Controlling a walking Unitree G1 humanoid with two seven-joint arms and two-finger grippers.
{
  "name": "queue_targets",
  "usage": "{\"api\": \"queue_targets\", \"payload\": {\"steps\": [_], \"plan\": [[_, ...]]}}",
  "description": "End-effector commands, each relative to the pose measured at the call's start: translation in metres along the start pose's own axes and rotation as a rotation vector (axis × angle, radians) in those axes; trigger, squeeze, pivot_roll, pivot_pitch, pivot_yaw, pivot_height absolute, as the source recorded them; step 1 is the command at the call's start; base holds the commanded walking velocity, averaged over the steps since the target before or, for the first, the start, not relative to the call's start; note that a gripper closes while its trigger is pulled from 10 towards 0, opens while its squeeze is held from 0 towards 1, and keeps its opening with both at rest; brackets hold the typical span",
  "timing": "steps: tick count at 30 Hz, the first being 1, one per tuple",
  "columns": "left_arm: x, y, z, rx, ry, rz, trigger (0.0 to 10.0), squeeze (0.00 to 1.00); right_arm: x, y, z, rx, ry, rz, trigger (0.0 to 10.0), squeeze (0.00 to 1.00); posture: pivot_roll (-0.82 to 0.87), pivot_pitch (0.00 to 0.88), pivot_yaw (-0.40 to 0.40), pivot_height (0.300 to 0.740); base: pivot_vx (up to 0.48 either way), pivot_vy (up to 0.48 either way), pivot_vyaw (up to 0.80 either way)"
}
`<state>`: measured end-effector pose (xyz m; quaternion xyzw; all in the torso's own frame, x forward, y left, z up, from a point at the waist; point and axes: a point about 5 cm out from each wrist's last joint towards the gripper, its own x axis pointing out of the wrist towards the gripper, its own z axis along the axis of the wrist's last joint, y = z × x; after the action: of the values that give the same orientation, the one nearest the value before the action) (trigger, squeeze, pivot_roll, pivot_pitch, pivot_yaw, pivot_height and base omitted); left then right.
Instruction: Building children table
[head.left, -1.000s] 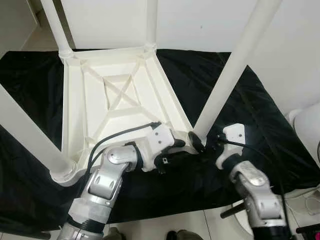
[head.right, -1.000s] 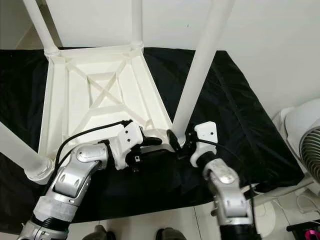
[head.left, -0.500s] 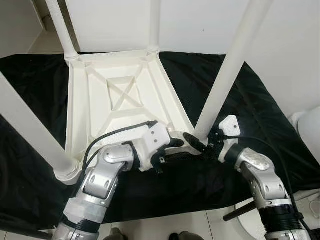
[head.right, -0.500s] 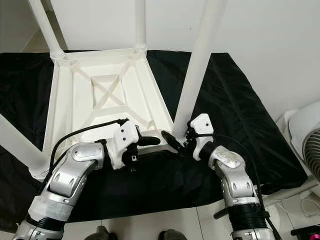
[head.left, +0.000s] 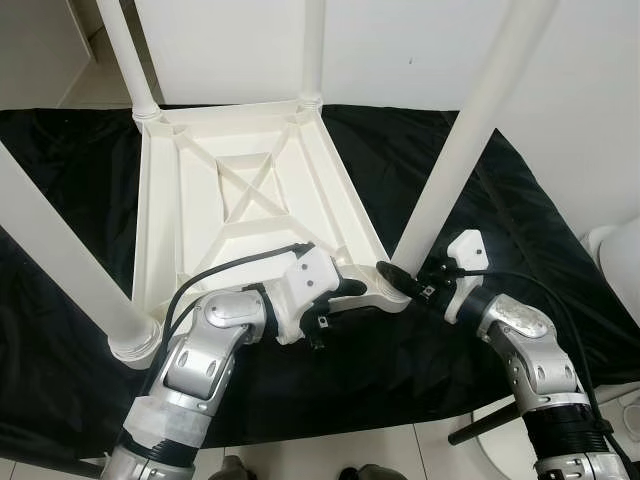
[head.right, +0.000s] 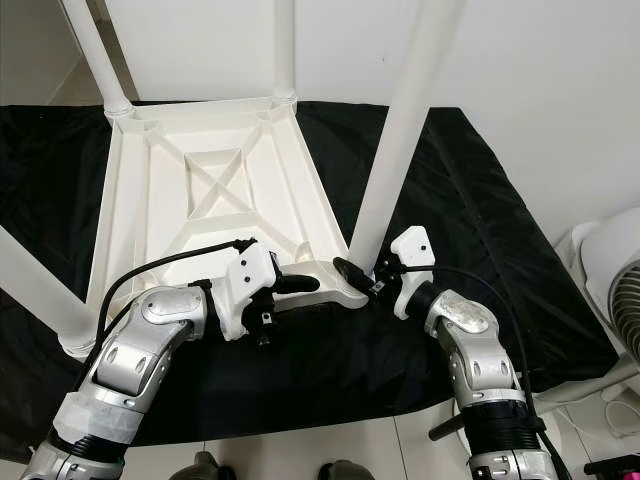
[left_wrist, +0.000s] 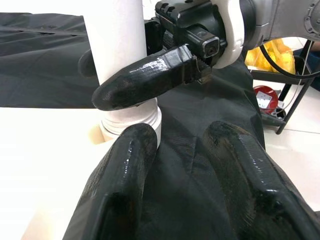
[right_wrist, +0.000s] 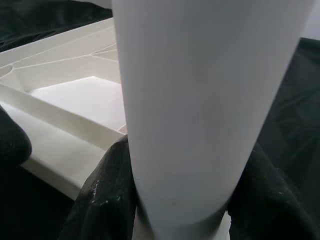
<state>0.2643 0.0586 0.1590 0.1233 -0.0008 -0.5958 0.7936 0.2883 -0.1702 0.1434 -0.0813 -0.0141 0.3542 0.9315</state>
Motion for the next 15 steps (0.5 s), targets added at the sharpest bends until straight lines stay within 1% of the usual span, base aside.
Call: {"api": "queue_targets", "payload": {"steps": [1, 2, 3, 4, 5, 6, 7, 8, 9, 11, 12, 14, 15], "plan": [[0.002, 0.000, 0.002, -0.001, -0.003, 0.020, 10.0, 0.00, 0.001, 0.007, -0.008, 0.012, 0.057, -0.034, 10.0, 0.00, -0.11, 0.039, -0.007, 0.740, 0.000, 0.000, 0.00], [0.002, 0.000, 0.001, -0.001, 0.000, 0.019, 10.0, 0.00, 0.003, 0.007, -0.007, 0.009, 0.063, -0.093, 10.0, 0.00, -0.11, 0.039, -0.007, 0.740, 0.000, 0.000, 0.00], [0.002, -0.001, 0.000, -0.002, 0.005, 0.016, 10.0, 0.00, 0.005, 0.008, -0.005, 0.041, 0.061, -0.180, 10.0, 0.00, -0.12, 0.042, -0.006, 0.740, 0.000, 0.000, 0.00], [0.002, -0.001, 0.000, -0.002, 0.005, 0.016, 10.0, 0.00, 0.005, 0.008, -0.005, 0.041, 0.061, -0.180, 10.0, 0.00, -0.12, 0.042, -0.006, 0.740, 0.000, 0.000, 0.00], [0.002, -0.002, 0.000, -0.002, 0.008, 0.014, 10.0, 0.00, 0.005, 0.009, -0.003, 0.067, 0.058, -0.234, 10.0, 0.00, -0.12, 0.042, -0.006, 0.740, 0.000, 0.000, 0.00], [0.002, -0.002, 0.000, -0.002, 0.008, 0.014, 10.0, 0.00, 0.005, 0.009, -0.003, 0.067, 0.058, -0.234, 10.0, 0.00, -0.12, 0.042, -0.006, 0.740, 0.000, 0.000, 0.00], [0.002, -0.002, -0.001, -0.002, 0.011, 0.011, 10.0, 0.00, 0.006, 0.011, -0.001, 0.081, 0.052, -0.290, 10.0, 0.00, -0.12, 0.042, -0.005, 0.740, 0.000, 0.000, 0.00], [0.002, -0.002, -0.001, -0.002, 0.012, 0.008, 10.0, 0.00, 0.006, 0.012, -0.001, 0.086, 0.056, -0.373, 10.0, 0.00, -0.12, 0.041, -0.005, 0.740, 0.000, 0.000, 0.00], [0.002, -0.002, -0.001, -0.002, 0.012, 0.008, 10.0, 0.00, 0.006, 0.012, -0.001, 0.086, 0.056, -0.373, 10.0, 0.00, -0.12, 0.041, -0.005, 0.740, 0.000, 0.000, 0.00], [0.003, -0.002, -0.001, 0.001, 0.012, 0.005, 10.0, 0.00, 0.004, 0.017, -0.003, 0.100, 0.069, -0.528, 10.0, 0.00, -0.12, 0.042, -0.004, 0.740, 0.000, 0.000, 0.00], [0.003, -0.001, 0.000, 0.001, 0.011, 0.004, 10.0, 0.00, 0.005, 0.021, -0.002, 0.092, 0.067, -0.577, 10.0, 0.00, -0.12, 0.043, 0.001, 0.740, 0.000, 0.000, 0.00], [0.003, -0.001, 0.000, 0.001, 0.010, 0.004, 10.0, 0.00, 0.005, 0.024, -0.001, 0.086, 0.063, -0.599, 10.0, 0.00, -0.12, 0.043, 0.001, 0.740, 0.000, 0.000, 0.00], [0.003, -0.001, 0.000, 0.000, 0.010, 0.003, 10.0, 0.00, 0.007, 0.028, 0.000, 0.098, 0.054, -0.617, 10.0, 0.00, -0.12, 0.044, 0.004, 0.740, 0.000, 0.000, 0.00]]}}
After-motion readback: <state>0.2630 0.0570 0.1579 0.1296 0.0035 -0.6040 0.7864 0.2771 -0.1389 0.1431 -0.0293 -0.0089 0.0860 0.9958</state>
